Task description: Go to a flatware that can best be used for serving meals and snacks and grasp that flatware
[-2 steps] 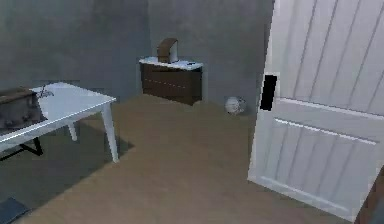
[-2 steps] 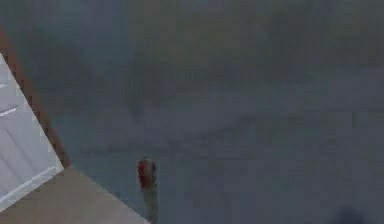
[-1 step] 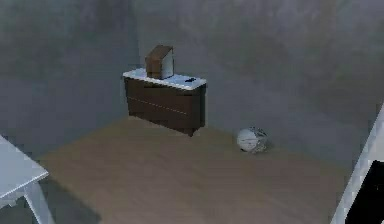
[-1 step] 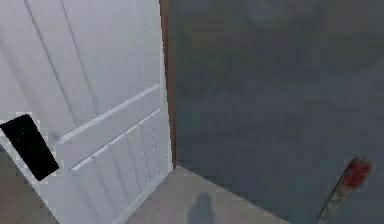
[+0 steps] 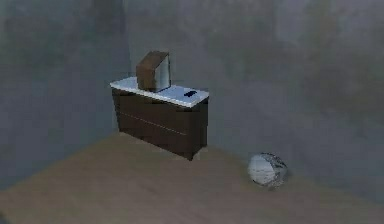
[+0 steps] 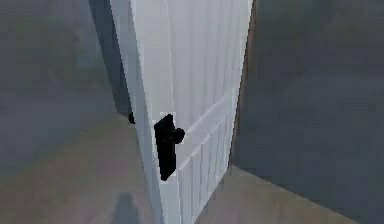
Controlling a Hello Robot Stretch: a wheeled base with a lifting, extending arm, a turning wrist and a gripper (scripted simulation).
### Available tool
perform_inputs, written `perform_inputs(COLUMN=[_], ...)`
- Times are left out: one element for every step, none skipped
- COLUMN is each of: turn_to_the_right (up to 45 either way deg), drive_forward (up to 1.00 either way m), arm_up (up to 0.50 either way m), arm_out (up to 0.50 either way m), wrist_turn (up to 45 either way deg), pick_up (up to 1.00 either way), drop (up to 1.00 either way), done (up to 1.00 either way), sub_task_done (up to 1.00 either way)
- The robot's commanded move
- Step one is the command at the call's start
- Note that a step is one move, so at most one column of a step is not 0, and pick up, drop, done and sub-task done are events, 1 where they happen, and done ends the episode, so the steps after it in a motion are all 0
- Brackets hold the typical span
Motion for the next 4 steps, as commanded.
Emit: perform_inputs(turn_to_the_right=[36.0,0.0,36.0,0.0], drive_forward=[0.0,0.65,0.0,0.3], arm_up=[0.0,0.0,0.0,0.0], arm_out=[0.0,0.0,0.0,0.0], wrist_turn=[0.0,0.0,0.0,0.0], pick_up=[0.0,0.0,0.0,0.0], drop=[0.0,0.0,0.0,0.0], done=[0.0,0.0,0.0,0.0], sub_task_done=[0.0,0.0,0.0,0.0])
